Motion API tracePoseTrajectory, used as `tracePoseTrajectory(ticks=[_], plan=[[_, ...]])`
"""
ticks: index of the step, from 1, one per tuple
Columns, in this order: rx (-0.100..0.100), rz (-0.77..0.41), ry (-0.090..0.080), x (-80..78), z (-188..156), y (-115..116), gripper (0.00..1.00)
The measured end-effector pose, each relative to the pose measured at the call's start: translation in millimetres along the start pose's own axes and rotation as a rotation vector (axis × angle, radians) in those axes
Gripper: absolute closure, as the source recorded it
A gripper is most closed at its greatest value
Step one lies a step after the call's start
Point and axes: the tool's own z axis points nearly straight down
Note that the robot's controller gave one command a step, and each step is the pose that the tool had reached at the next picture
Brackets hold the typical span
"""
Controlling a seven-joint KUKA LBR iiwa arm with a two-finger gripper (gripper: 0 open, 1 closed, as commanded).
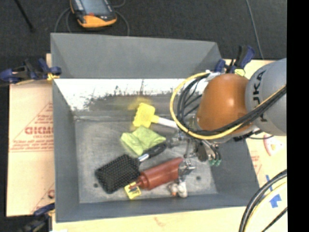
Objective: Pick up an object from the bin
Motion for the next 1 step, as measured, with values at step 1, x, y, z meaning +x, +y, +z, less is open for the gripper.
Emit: tracePoseTrajectory(ticks=[1], plan=[[0.004, -0.109, -0.004, -6.5, 71.2, 1.1, 0.00]])
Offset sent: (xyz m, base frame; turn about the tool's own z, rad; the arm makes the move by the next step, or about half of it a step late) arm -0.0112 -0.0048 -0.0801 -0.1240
